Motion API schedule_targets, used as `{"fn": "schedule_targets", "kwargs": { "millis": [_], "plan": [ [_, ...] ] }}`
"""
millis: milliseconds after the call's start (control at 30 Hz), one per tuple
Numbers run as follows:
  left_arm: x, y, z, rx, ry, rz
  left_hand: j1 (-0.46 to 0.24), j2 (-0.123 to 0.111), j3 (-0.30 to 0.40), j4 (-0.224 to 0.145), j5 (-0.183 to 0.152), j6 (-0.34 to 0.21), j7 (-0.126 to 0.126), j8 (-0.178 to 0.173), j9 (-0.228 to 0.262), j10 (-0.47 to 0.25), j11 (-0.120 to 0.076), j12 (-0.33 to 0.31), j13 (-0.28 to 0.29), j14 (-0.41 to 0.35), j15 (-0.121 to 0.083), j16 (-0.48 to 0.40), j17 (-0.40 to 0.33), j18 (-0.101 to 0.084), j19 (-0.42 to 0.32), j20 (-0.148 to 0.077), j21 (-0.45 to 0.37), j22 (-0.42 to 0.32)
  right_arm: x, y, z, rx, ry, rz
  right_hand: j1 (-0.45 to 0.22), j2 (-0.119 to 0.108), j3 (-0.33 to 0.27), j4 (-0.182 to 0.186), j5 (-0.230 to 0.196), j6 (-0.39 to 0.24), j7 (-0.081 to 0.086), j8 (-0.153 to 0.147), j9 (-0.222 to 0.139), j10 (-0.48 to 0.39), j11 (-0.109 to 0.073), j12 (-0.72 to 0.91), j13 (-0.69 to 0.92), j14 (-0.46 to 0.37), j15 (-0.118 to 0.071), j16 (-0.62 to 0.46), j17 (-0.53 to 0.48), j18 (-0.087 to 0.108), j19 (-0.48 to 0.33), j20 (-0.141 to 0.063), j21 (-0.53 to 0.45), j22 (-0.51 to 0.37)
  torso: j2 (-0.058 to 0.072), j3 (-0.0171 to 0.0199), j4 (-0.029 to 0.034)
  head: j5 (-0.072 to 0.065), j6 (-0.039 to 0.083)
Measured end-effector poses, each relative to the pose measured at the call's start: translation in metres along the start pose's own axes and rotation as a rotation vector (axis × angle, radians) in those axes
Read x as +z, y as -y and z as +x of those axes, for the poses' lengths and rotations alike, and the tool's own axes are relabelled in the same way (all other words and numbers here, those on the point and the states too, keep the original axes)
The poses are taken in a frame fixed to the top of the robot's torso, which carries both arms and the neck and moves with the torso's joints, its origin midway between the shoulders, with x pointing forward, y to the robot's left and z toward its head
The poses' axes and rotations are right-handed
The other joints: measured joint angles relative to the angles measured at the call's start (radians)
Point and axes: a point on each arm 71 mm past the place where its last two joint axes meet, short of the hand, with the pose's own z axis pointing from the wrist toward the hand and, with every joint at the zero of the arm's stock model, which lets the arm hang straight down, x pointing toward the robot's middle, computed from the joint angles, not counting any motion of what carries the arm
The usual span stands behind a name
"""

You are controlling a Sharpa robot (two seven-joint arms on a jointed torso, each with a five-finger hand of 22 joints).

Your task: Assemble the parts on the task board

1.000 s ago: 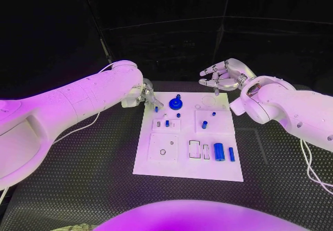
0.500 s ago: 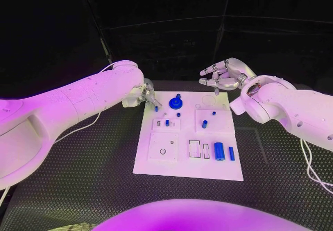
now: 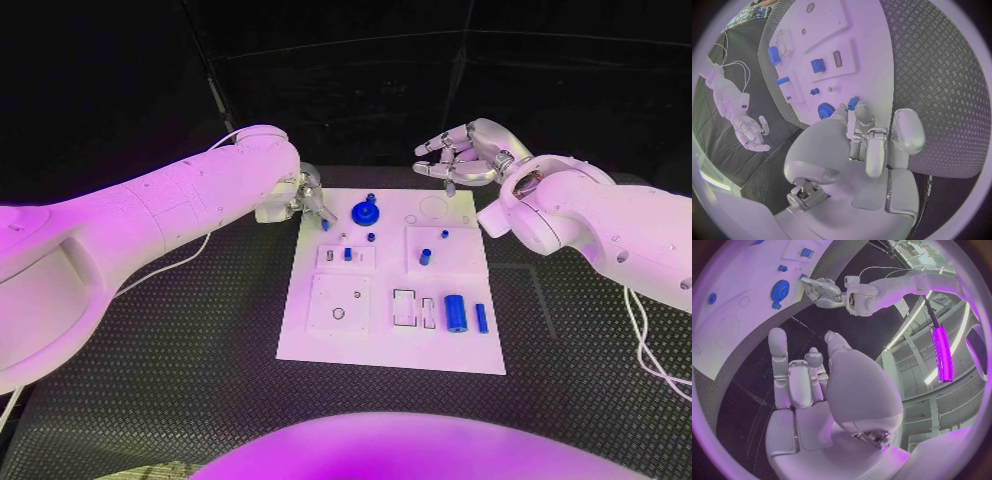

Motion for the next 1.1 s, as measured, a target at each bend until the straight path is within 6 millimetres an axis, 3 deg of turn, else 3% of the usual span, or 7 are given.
{"fn": "schedule_targets", "kwargs": {
  "millis": [367,500,567,800,867,933,1100],
  "plan": [
    [0.000,-0.002,0.000,-0.002,-0.003,-0.003,0.006,0.005,-0.003,-0.002,0.000,0.004,0.004,-0.004,-0.003,0.000,0.000,0.000,0.000,0.000,0.000,0.000,0.000,0.000,0.000,0.000,0.000,0.003,0.000,0.000,0.000,0.000,-0.002,0.000,0.000,0.000,0.000,0.000,0.000,0.000,0.000,0.000,0.000,0.000,0.000,0.000,0.000,0.000,0.000,0.000,0.000,0.000,0.000,0.000,0.000,0.000,0.000,-0.0003,0.0002,0.000,0.000],
    [0.000,-0.001,0.000,-0.003,-0.003,-0.001,0.120,0.044,0.070,-0.076,0.000,0.006,-0.005,-0.012,-0.010,0.003,-0.008,0.000,-0.006,0.000,0.000,0.000,0.000,0.000,0.004,-0.004,0.000,0.005,0.000,0.000,0.000,0.000,-0.002,0.000,0.000,0.000,0.000,0.000,0.000,0.000,0.000,0.000,0.000,0.000,0.000,0.000,0.000,0.000,0.000,0.000,0.000,0.000,0.000,0.000,0.000,0.000,0.000,-0.0003,0.0002,0.000,-0.001],
    [0.000,-0.001,0.000,-0.004,-0.002,0.001,0.158,0.048,0.123,-0.123,-0.004,-0.001,-0.003,-0.026,-0.018,0.000,-0.010,-0.009,-0.012,0.000,0.000,0.000,0.000,0.000,0.008,-0.008,0.000,0.007,0.000,0.000,0.000,0.000,-0.002,0.000,0.000,0.000,0.000,0.000,0.000,0.000,0.000,0.000,0.000,0.000,0.000,0.000,0.000,0.000,0.000,0.000,0.000,0.000,0.000,0.000,0.000,0.000,0.000,-0.0003,0.0002,0.000,-0.001],
    [-0.001,-0.002,0.001,-0.018,-0.002,0.013,0.174,0.048,0.163,-0.085,-0.008,-0.008,0.000,-0.013,-0.018,0.003,-0.011,-0.019,-0.023,0.000,0.000,0.000,0.000,0.000,0.008,-0.008,0.000,0.012,0.000,0.000,0.000,-0.001,-0.002,0.001,0.000,0.000,0.000,0.000,0.000,0.000,0.000,0.000,0.000,0.000,0.000,0.000,0.000,0.000,0.000,0.000,0.000,0.000,0.000,0.000,0.000,0.000,0.000,-0.0003,0.0002,0.000,-0.001],
    [-0.001,-0.004,0.002,-0.027,-0.003,0.018,0.158,0.032,0.189,-0.066,-0.009,-0.008,0.000,-0.003,-0.011,0.011,-0.011,-0.019,-0.025,0.000,0.000,0.000,0.000,0.000,0.008,-0.008,0.000,0.015,0.000,0.001,0.000,-0.001,-0.001,0.002,0.000,0.000,0.000,0.000,0.000,0.000,0.000,0.000,0.000,0.000,0.000,0.002,0.001,0.002,-0.002,0.000,0.000,0.000,0.000,0.000,0.000,0.000,0.000,-0.0003,0.0007,0.000,-0.001],
    [-0.003,-0.007,0.001,-0.036,-0.001,0.022,0.110,0.002,0.283,-0.099,-0.009,-0.008,0.000,0.008,-0.004,0.021,-0.011,-0.019,-0.025,0.000,0.000,0.000,0.000,0.000,0.008,-0.008,0.000,0.018,0.000,0.001,-0.001,-0.001,-0.001,0.002,0.000,0.000,0.000,0.000,0.000,0.000,0.000,0.000,0.000,0.000,0.000,0.004,0.001,0.004,-0.004,0.000,0.000,0.000,0.000,0.000,0.000,0.000,0.000,-0.0003,0.0012,-0.001,-0.002],
    [-0.009,-0.015,0.001,-0.065,0.007,0.039,0.053,-0.033,0.371,-0.106,-0.009,-0.008,0.000,0.028,0.009,0.029,-0.011,-0.019,-0.019,0.000,0.000,0.000,0.000,0.000,0.011,-0.004,0.004,0.024,0.000,0.001,-0.001,-0.002,0.000,0.004,0.000,0.000,0.000,0.000,0.000,0.000,0.000,0.000,0.000,0.000,0.000,0.004,0.001,0.004,-0.004,0.000,0.000,0.000,0.000,0.000,0.000,0.000,-0.002,0.0000,0.0023,0.001,0.001]
  ]
}}
